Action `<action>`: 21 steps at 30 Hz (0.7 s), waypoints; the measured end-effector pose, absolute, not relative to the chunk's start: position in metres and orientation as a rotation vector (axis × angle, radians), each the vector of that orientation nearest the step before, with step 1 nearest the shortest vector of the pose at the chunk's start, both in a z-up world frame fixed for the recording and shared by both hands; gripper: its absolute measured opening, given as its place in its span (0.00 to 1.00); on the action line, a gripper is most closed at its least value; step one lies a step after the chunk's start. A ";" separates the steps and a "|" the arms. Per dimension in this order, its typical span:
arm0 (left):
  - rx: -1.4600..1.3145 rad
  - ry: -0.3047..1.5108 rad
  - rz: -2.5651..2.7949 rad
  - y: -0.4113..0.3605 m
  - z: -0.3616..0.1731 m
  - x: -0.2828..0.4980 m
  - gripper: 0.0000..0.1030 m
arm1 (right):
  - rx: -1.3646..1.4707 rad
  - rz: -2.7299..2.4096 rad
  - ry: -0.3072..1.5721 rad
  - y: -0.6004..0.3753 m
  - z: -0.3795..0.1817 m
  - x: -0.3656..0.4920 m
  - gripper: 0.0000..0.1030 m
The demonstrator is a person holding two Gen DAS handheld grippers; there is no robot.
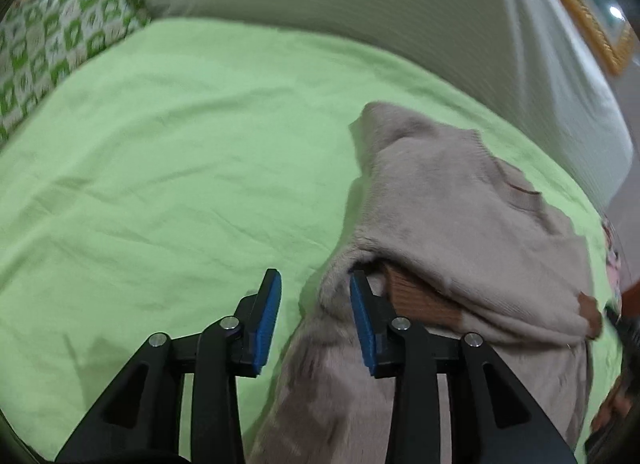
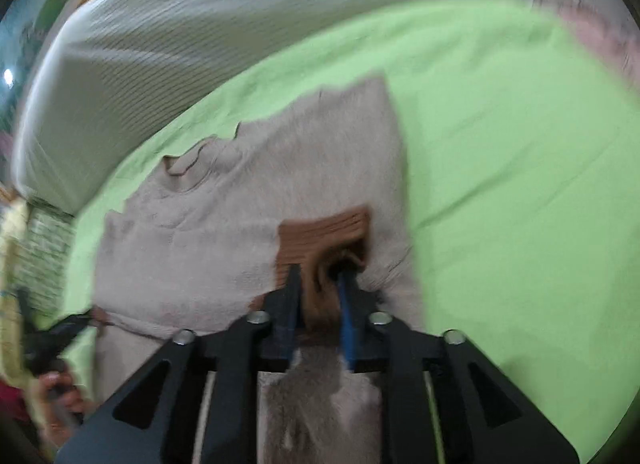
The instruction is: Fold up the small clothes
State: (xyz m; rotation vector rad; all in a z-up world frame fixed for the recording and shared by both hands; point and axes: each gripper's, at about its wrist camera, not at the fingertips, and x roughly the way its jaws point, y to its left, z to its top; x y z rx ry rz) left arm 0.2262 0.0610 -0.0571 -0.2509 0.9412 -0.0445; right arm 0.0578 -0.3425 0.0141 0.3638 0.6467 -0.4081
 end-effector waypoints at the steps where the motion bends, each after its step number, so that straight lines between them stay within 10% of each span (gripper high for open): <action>1: -0.236 0.929 -0.069 0.060 -0.051 0.223 0.49 | 0.312 -0.428 0.605 -0.333 0.027 0.055 0.49; 7: -0.112 0.935 -0.202 0.033 -0.040 0.249 0.73 | 0.217 0.059 0.597 -0.251 0.075 0.134 0.54; 19: -0.336 1.100 -0.244 0.046 -0.086 0.305 0.74 | -0.131 0.414 0.956 -0.075 0.045 0.385 0.54; 21: -0.267 1.080 -0.248 0.034 -0.086 0.303 0.62 | -0.173 0.401 1.054 -0.068 0.026 0.394 0.36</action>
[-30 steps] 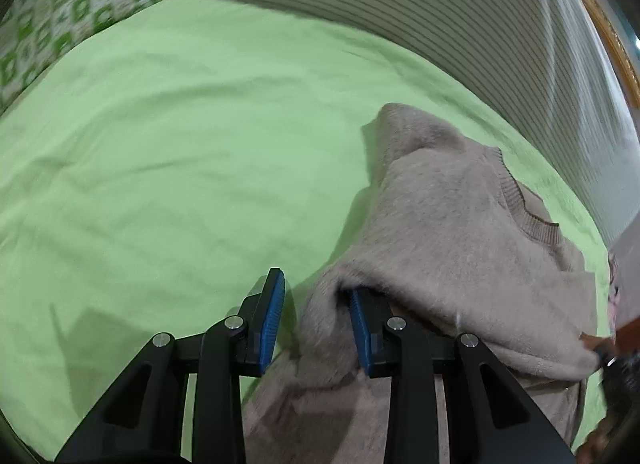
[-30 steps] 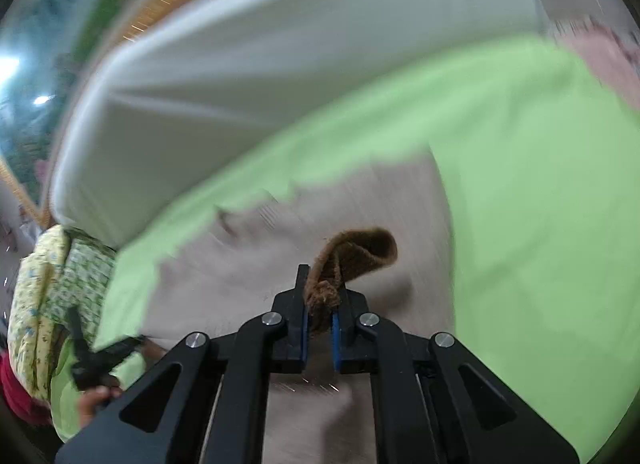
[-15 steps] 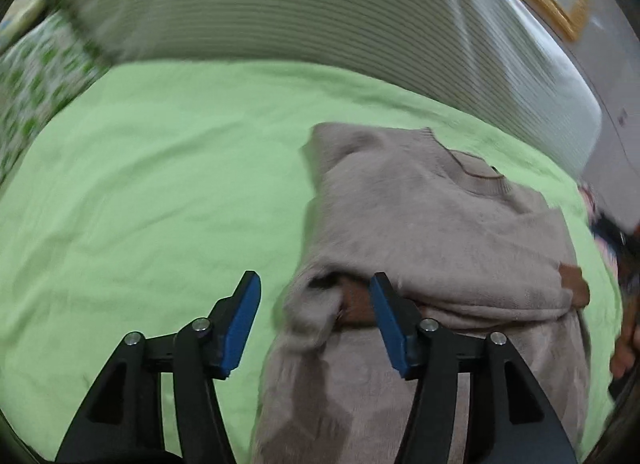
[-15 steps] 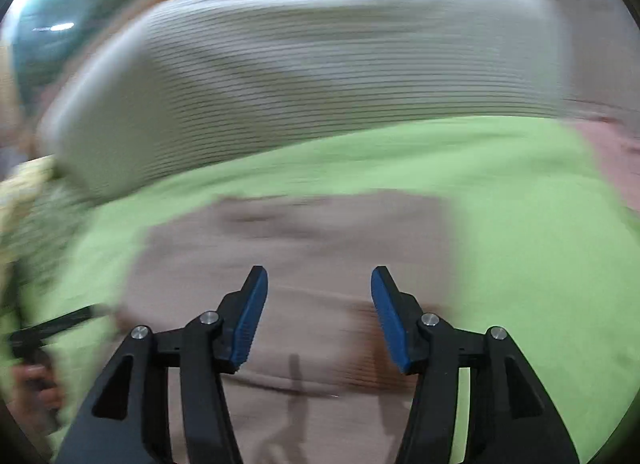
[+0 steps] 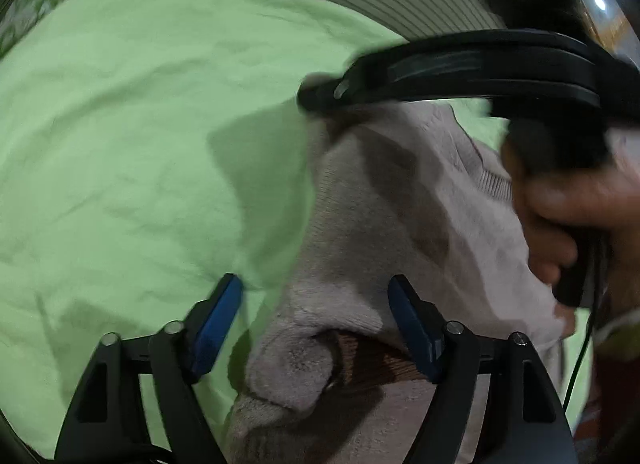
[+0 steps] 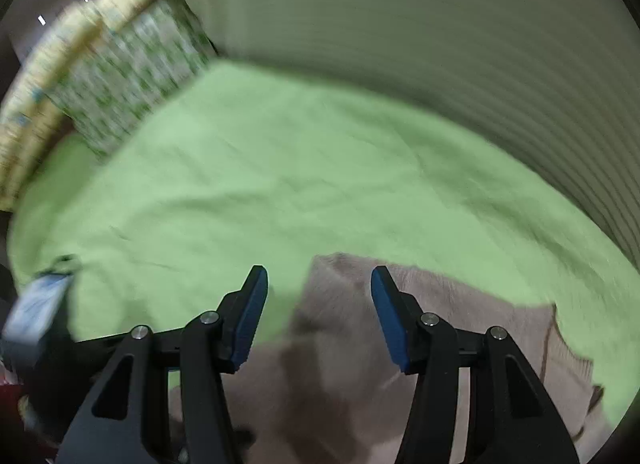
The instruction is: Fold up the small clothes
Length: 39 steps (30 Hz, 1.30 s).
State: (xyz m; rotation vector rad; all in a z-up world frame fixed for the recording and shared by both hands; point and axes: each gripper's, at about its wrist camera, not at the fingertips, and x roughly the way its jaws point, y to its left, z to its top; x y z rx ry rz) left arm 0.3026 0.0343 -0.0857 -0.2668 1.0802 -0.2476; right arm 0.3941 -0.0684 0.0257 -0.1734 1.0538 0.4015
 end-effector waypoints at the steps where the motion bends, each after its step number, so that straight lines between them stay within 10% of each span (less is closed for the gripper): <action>1: -0.239 1.060 -0.266 0.030 -0.085 0.301 0.41 | -0.211 0.382 1.089 -0.065 0.015 0.398 0.21; 2: -0.249 1.051 -0.301 0.028 -0.086 0.300 0.21 | -0.229 0.359 1.103 -0.065 0.009 0.398 0.07; 10: -0.306 0.903 -0.336 0.037 -0.060 0.270 0.13 | 0.239 0.399 0.836 -0.117 0.032 0.379 0.06; 15: -0.305 1.002 -0.295 0.051 -0.079 0.277 0.30 | 0.256 0.304 0.873 -0.119 0.001 0.380 0.11; 17: -0.263 0.978 -0.249 0.057 -0.063 0.264 0.54 | 0.260 0.264 0.828 -0.132 0.020 0.359 0.19; 20: -0.242 0.952 -0.223 0.064 -0.048 0.241 0.55 | 0.250 0.219 0.717 -0.152 0.059 0.305 0.21; 24: -0.262 0.994 -0.213 0.069 -0.048 0.214 0.56 | 0.279 0.193 0.640 -0.173 0.089 0.226 0.50; 39: -0.292 1.023 -0.201 0.073 -0.048 0.072 0.63 | 0.327 -0.070 0.669 -0.221 0.035 -0.037 0.50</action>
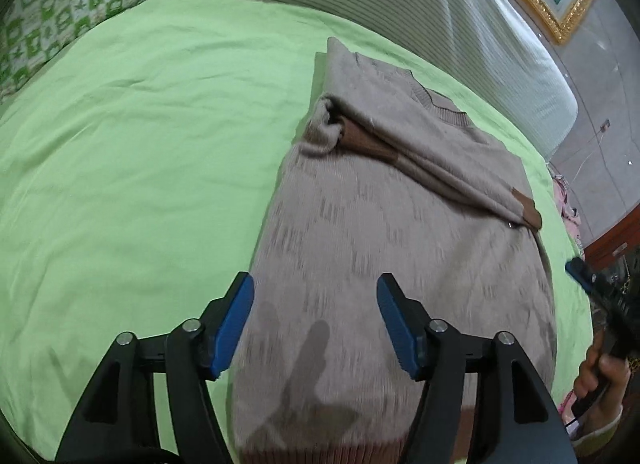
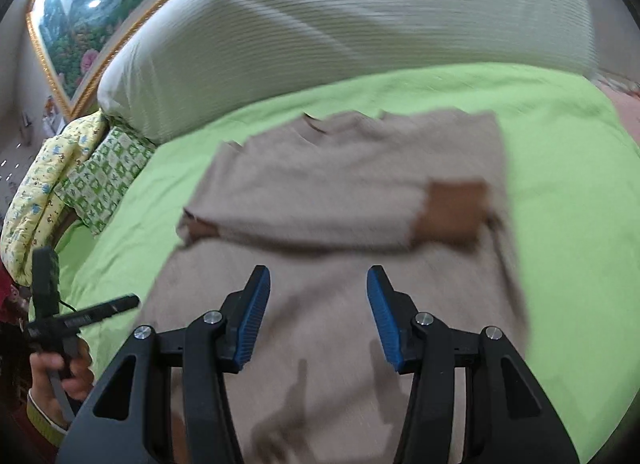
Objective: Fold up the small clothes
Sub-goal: 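Move both tools open toward the brown ribbed hem of the sweater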
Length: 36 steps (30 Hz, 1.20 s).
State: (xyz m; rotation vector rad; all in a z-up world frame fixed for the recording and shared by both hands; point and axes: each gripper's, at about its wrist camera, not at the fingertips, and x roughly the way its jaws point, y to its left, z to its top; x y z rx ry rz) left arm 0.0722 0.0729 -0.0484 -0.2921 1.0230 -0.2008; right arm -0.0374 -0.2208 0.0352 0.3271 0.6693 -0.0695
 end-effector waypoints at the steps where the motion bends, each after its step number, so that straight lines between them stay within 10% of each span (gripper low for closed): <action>1: -0.294 1.025 -0.201 0.074 -0.049 0.068 0.64 | 0.329 -0.084 0.678 -0.223 0.031 -0.052 0.50; 36: -0.373 1.222 -0.315 0.085 -0.088 -0.012 0.79 | 0.657 0.012 0.761 -0.193 -0.063 -0.186 0.50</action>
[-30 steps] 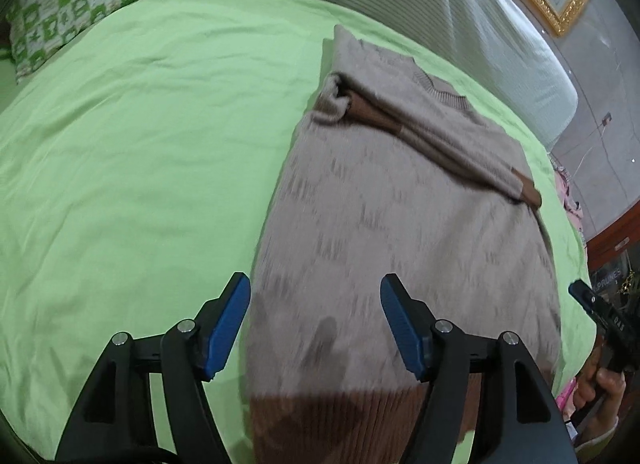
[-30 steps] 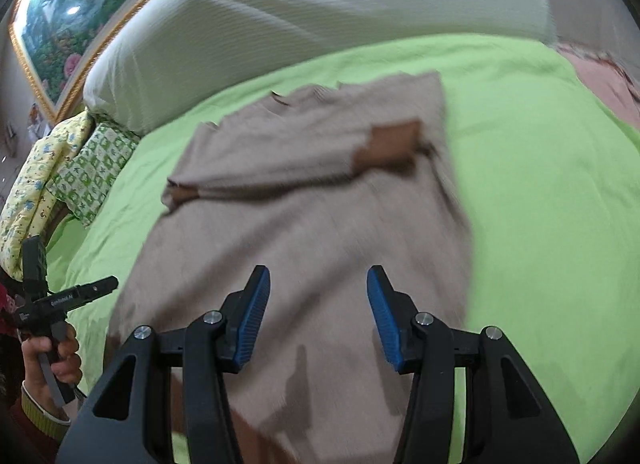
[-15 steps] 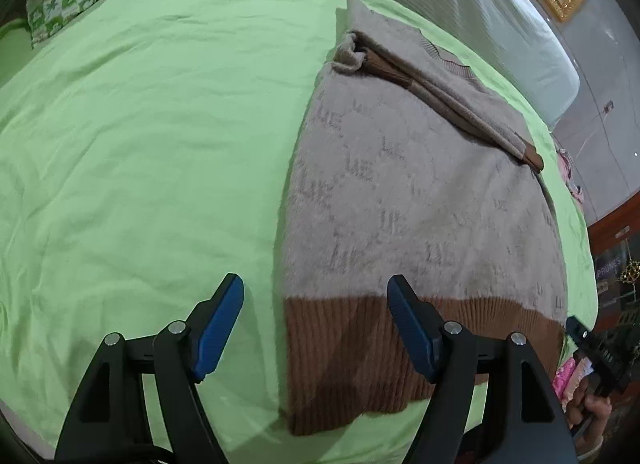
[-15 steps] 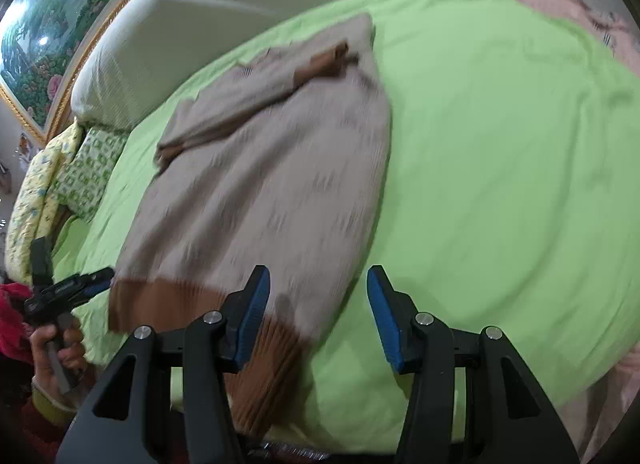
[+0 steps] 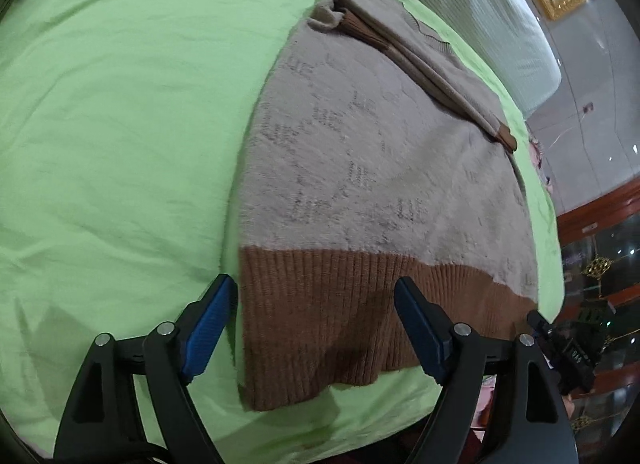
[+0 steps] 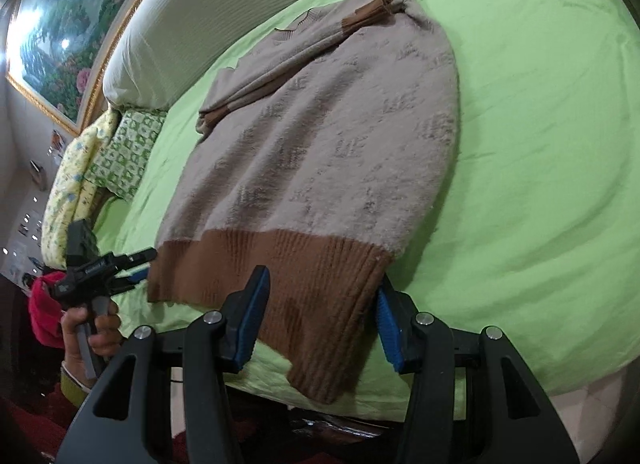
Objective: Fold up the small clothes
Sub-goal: 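Move both tools open toward the brown ribbed hem of the sweater, then grasp the brown hem with both tools and fold it up toward the collar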
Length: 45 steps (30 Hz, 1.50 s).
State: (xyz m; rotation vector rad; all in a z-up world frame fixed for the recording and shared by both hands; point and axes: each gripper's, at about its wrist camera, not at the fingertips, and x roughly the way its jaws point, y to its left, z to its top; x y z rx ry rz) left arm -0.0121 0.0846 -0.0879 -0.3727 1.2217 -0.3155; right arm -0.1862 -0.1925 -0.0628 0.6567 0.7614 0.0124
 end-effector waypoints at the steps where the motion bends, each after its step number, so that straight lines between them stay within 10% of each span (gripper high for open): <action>1: -0.361 1.219 -0.320 0.082 -0.088 -0.012 0.79 | 0.666 0.019 0.758 -0.193 -0.064 -0.185 0.49; 4: -0.319 1.197 -0.330 0.074 -0.088 -0.014 0.57 | 0.676 0.015 0.775 -0.195 -0.071 -0.182 0.13; 5: -0.292 1.189 -0.335 0.071 -0.088 -0.014 0.31 | 0.694 0.024 0.773 -0.196 -0.072 -0.182 0.11; 7: -0.303 1.195 -0.367 0.069 -0.090 -0.014 0.10 | 0.693 0.035 0.756 -0.198 -0.070 -0.187 0.10; 29: -0.526 0.896 -0.597 0.070 -0.007 -0.048 0.08 | 0.847 0.302 0.414 -0.257 -0.021 -0.254 0.08; 45: -0.440 0.778 -0.511 0.008 0.057 0.238 0.08 | 0.786 0.267 0.281 -0.355 0.082 -0.020 0.08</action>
